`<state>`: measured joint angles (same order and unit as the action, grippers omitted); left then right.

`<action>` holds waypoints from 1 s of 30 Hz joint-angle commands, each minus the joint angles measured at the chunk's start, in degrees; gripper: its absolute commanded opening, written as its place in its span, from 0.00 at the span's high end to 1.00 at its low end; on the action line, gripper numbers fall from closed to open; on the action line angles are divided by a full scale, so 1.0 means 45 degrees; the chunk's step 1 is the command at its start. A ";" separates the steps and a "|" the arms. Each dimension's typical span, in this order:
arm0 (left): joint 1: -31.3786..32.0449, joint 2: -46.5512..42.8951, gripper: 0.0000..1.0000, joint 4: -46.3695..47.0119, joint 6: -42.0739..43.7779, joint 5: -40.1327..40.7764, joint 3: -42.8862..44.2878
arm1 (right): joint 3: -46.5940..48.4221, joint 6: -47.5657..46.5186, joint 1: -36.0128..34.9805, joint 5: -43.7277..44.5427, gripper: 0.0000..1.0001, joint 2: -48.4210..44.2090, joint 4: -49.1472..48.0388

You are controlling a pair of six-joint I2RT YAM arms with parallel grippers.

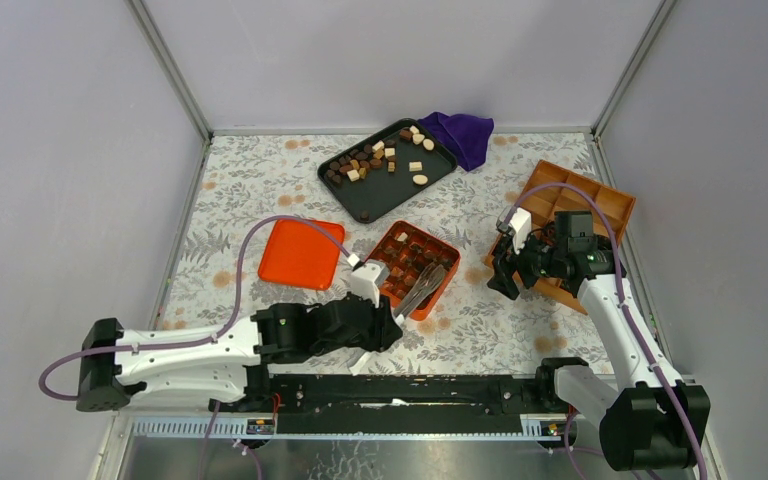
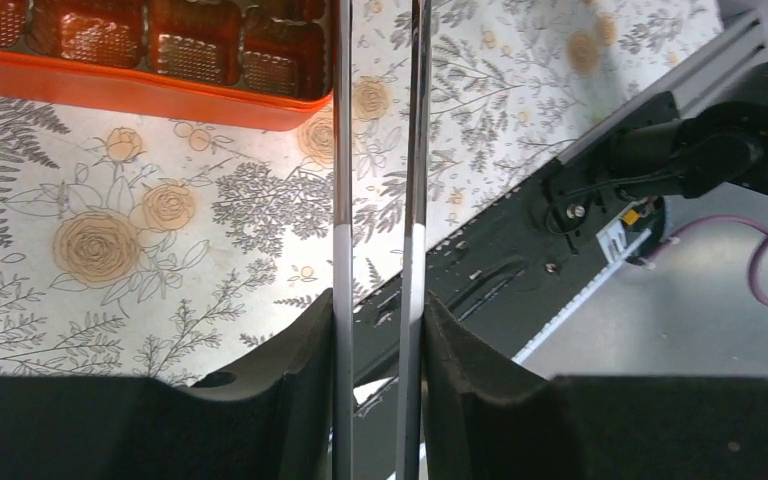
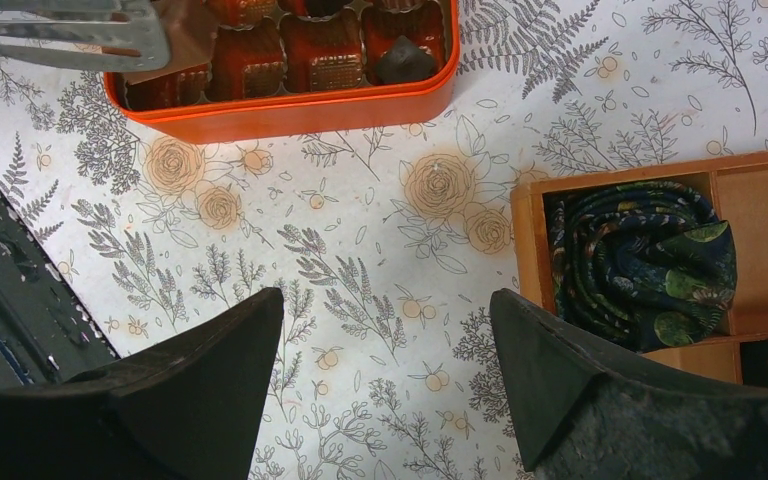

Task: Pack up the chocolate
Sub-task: Place the fake chocolate in the packing box.

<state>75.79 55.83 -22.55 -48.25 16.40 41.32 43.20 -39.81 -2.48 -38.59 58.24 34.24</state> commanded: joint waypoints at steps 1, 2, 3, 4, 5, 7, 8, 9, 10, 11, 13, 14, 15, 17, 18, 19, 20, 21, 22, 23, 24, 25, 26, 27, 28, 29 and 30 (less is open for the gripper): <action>0.0092 0.0613 1.00 0.0426 0.0076 0.1239 0.0656 | 0.0009 -0.0201 -0.0093 -0.0312 0.17 -0.0117 0.0087; 0.0082 0.0819 1.00 0.0262 0.0138 0.1433 0.0851 | 0.0009 -0.0206 -0.0093 -0.0314 0.17 -0.0118 0.0087; 0.0073 0.1077 1.00 0.0086 0.0219 0.1601 0.1049 | 0.0009 -0.0197 -0.0093 -0.0312 0.17 -0.0113 0.0087; 0.0072 0.1331 1.00 -0.0054 0.0322 0.1725 0.1218 | 0.0009 -0.0208 -0.0093 -0.0297 0.17 -0.0117 0.0087; 0.0045 0.1588 1.00 -0.0157 0.0413 0.1782 0.1395 | -0.0008 -0.0205 -0.0093 -0.0302 0.17 -0.0129 0.0087; -0.0067 0.2006 1.00 -0.0197 0.0631 0.1755 0.1688 | -0.0010 -0.0215 -0.0081 -0.0300 0.17 -0.0144 0.0087; -0.0150 0.2195 1.00 -0.0199 0.0715 0.1705 0.1793 | 0.0000 -0.0215 -0.0092 -0.0298 0.16 -0.0146 0.0087; -0.0215 0.2355 1.00 -0.0237 0.0797 0.1665 0.1894 | -0.0010 -0.0220 -0.0093 -0.0293 0.17 -0.0148 0.0087; -0.0296 0.2492 1.00 -0.0270 0.0858 0.1630 0.1992 | -0.0010 -0.0216 -0.0093 -0.0287 0.17 -0.0149 0.0087; -0.0372 0.2597 1.00 -0.0325 0.0908 0.1602 0.2053 | -0.0010 -0.0215 -0.0093 -0.0279 0.17 -0.0149 0.0087; -0.0540 0.2731 1.00 -0.0331 0.0965 0.1493 0.2077 | -0.0010 -0.0215 -0.0093 -0.0285 0.16 -0.0152 0.0087; -0.0627 0.2761 1.00 -0.0308 0.0984 0.1401 0.2047 | -0.0010 -0.0228 -0.0093 -0.0269 0.17 -0.0166 0.0087; -0.0706 0.2809 1.00 -0.0303 0.0995 0.1331 0.2004 | -0.0008 -0.0217 -0.0093 -0.0284 0.17 -0.0166 0.0087; -0.0860 0.2863 0.99 -0.0235 0.1013 0.1172 0.1906 | -0.0010 -0.0225 -0.0093 -0.0309 0.17 -0.0168 0.0099; -0.0933 0.2910 0.99 -0.0184 0.1042 0.1088 0.1862 | -0.0010 -0.0234 -0.0093 -0.0304 0.17 -0.0168 0.0105; -0.1001 0.2964 0.98 -0.0112 0.1077 0.0992 0.1837 | -0.0008 -0.0232 -0.0093 -0.0293 0.17 -0.0168 0.0106; -0.1061 0.3015 0.98 -0.0049 0.1120 0.0834 0.1824 | -0.0010 -0.0235 -0.0093 -0.0292 0.17 -0.0168 0.0106; -0.1119 0.3080 0.97 0.0022 0.1162 0.0706 0.1815 | -0.0010 -0.0235 -0.0093 -0.0302 0.17 -0.0168 0.0106; -0.1163 0.3167 0.96 0.0080 0.1202 0.0575 0.1838 | -0.0010 -0.0235 -0.0093 -0.0303 0.17 -0.0168 0.0106; -0.1203 0.3267 0.96 0.0119 0.1236 0.0493 0.1849 | -0.0010 -0.0235 -0.0091 -0.0293 0.17 -0.0168 0.0106; -0.1257 0.3343 0.95 0.0151 0.1279 0.0380 0.1882 | -0.0010 -0.0235 -0.0093 -0.0292 0.17 -0.0168 0.0106; -0.1300 0.3429 0.95 0.0181 0.1319 0.0288 0.1891 | -0.0010 -0.0235 -0.0093 -0.0299 0.17 -0.0168 0.0106; -0.1340 0.3517 0.94 0.0207 0.1336 0.0238 0.1906 | -0.0005 -0.0235 -0.0093 -0.0295 0.17 -0.0168 0.0106; -0.1367 0.3589 0.93 0.0223 0.1355 0.0207 0.1925 | -0.0007 -0.0235 -0.0093 -0.0292 0.17 -0.0168 0.0106; -0.1394 0.3657 0.92 0.0225 0.1375 0.0159 0.1957 | -0.0005 -0.0235 -0.0093 -0.0292 0.16 -0.0168 0.0126; -0.1420 0.3734 0.90 0.0230 0.1394 0.0124 0.1985 | -0.0010 -0.0235 -0.0093 -0.0294 0.17 -0.0168 0.0123; -0.1441 0.3775 0.89 0.0226 0.1414 0.0102 0.2018 | -0.0010 -0.0235 -0.0093 -0.0292 0.17 -0.0168 0.0128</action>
<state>69.93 72.27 -24.51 -43.33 17.54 48.73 43.09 -40.14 -2.48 -38.59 58.24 34.44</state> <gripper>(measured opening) 0.374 0.833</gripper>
